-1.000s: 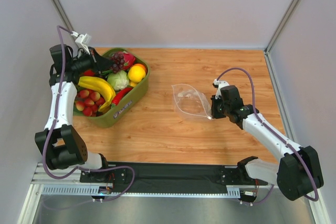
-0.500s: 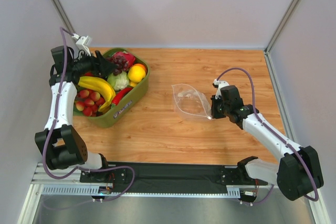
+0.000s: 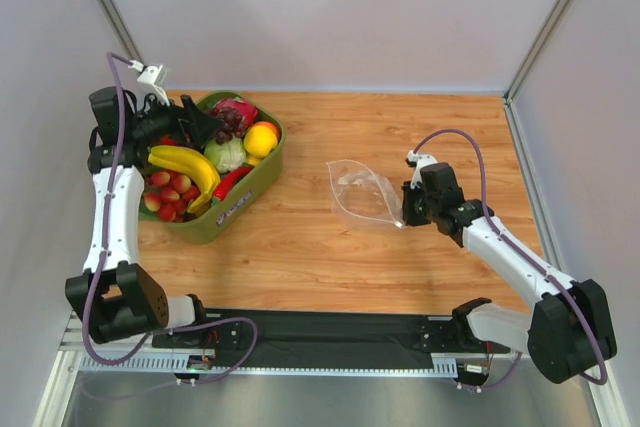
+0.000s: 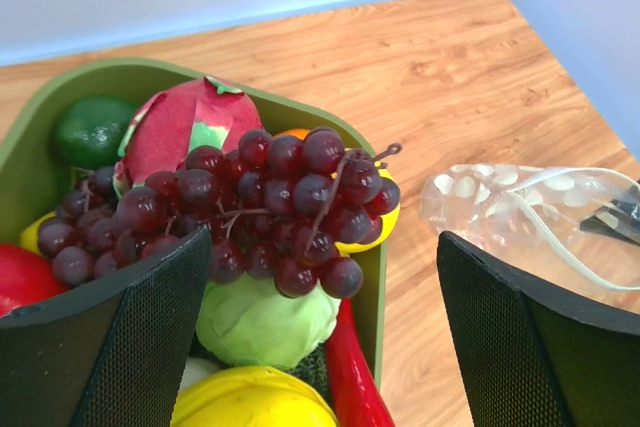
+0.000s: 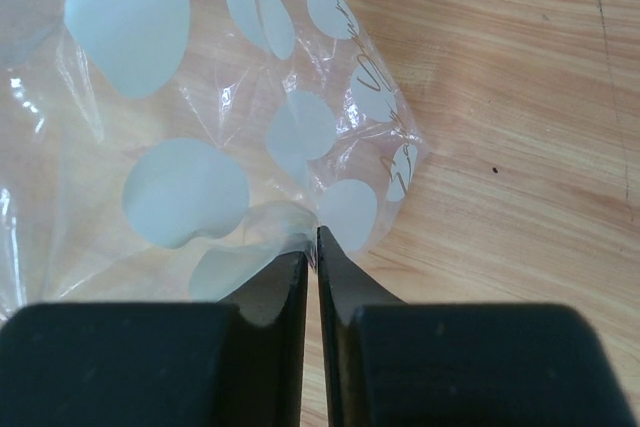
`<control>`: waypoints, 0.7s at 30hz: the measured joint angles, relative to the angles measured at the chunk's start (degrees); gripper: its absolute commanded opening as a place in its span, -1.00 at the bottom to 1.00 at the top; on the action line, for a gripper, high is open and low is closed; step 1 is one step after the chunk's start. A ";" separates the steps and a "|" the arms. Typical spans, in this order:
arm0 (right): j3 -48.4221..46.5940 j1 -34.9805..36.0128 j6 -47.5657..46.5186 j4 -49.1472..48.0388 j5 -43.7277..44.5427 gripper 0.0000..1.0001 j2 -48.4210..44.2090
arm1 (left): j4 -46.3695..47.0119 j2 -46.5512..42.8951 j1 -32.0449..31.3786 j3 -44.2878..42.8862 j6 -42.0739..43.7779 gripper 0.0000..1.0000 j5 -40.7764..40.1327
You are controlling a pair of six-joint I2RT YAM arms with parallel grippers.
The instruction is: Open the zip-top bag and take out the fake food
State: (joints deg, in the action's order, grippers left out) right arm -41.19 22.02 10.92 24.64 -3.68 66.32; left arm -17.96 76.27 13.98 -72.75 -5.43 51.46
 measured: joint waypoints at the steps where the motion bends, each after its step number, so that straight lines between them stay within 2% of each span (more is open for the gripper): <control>1: 0.00 0.00 0.02 0.07 0.20 -0.77 -0.13 | -0.17 -1.11 0.00 0.00 0.02 0.97 -0.85; 3: -0.20 0.00 0.17 0.44 0.48 -0.51 -0.35 | -0.92 -3.39 -0.02 0.00 0.17 0.99 -2.86; 4: -0.39 0.00 0.17 0.87 0.66 -0.31 -0.44 | -1.36 -4.46 -0.02 0.00 0.26 0.99 -4.07; 6: -0.98 0.00 0.24 1.57 0.94 -0.10 -0.50 | -2.60 -6.56 -0.02 0.00 0.39 0.99 -6.84; 7: -1.40 0.00 0.20 1.90 1.11 0.15 -0.50 | -3.37 -7.48 -0.02 0.00 0.42 0.99 -8.41; 11: -3.80 0.00 0.13 3.26 1.70 0.52 -0.59 | -6.60 -12.07 -0.02 0.24 0.46 0.99 -15.58; 13: -5.44 0.00 -0.20 4.20 1.97 0.86 -0.98 | -8.57 -14.86 -0.02 0.61 0.44 0.99 -18.93; 15: -7.43 0.02 -0.59 5.20 2.80 1.00 -1.66 | -10.58 -17.27 -0.02 0.72 0.37 0.99 -21.35; 21: -14.88 0.00 -2.47 6.84 6.60 1.00 -3.37 | -16.52 -23.65 -0.02 0.76 0.20 0.99 -27.34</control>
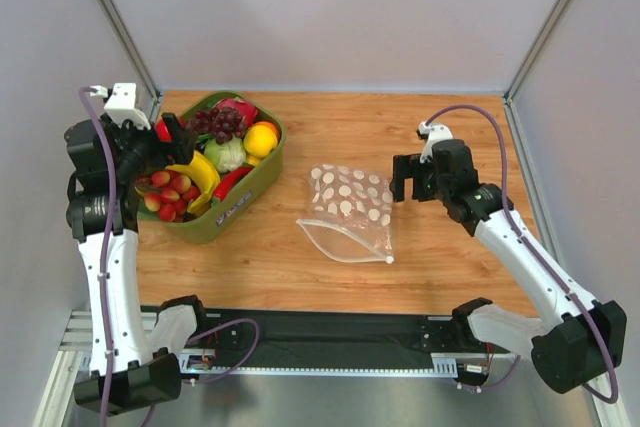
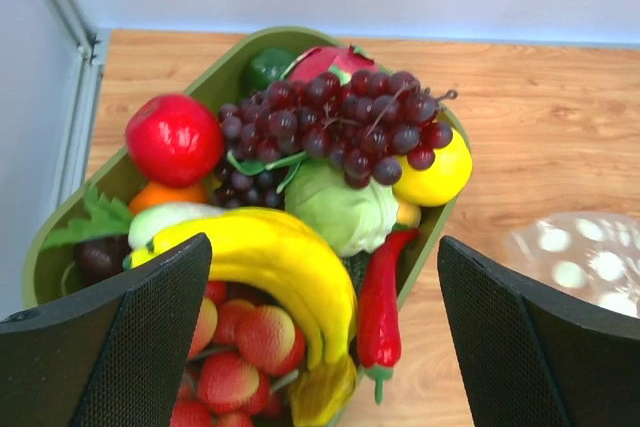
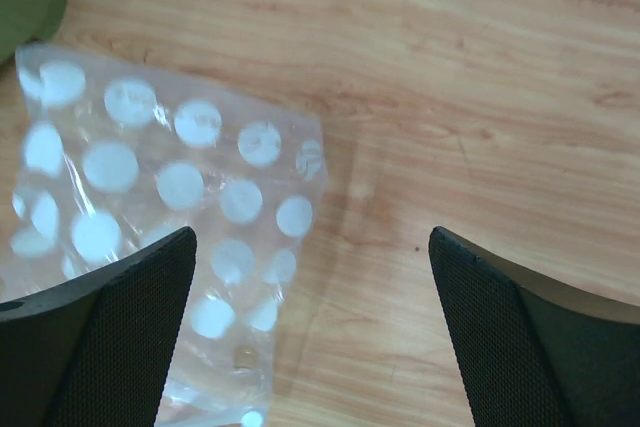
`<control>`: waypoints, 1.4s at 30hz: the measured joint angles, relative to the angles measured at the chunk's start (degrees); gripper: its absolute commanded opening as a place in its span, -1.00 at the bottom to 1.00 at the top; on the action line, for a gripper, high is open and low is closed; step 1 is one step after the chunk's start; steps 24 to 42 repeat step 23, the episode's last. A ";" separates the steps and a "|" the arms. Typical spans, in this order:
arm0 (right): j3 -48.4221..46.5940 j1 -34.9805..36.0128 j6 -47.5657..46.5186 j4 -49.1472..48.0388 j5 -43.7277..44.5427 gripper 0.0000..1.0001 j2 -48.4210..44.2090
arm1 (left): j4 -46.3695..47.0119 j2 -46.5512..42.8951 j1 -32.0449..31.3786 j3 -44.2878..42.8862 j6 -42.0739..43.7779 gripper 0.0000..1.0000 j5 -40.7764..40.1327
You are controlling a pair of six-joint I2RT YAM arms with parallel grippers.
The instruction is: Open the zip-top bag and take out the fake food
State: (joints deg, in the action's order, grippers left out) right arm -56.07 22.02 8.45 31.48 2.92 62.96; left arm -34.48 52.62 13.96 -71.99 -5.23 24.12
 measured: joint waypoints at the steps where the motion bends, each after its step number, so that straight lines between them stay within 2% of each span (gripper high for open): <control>1: -1.36 0.00 -0.39 0.04 0.61 1.00 -0.17 | -1.07 -0.79 0.00 0.02 0.00 0.99 -0.81; 8: -6.73 -0.63 -2.19 -0.55 2.71 1.00 -0.37 | -6.36 -4.17 0.00 0.04 0.04 0.99 -4.35; 19: -7.32 -6.12 -1.42 -2.16 -1.53 1.00 -0.26 | -11.30 -5.09 0.00 0.04 0.22 0.99 -7.72; 42: -7.32 -7.58 -1.22 -2.25 -3.21 1.00 -0.26 | -12.24 -5.09 0.00 0.02 0.33 0.99 -8.79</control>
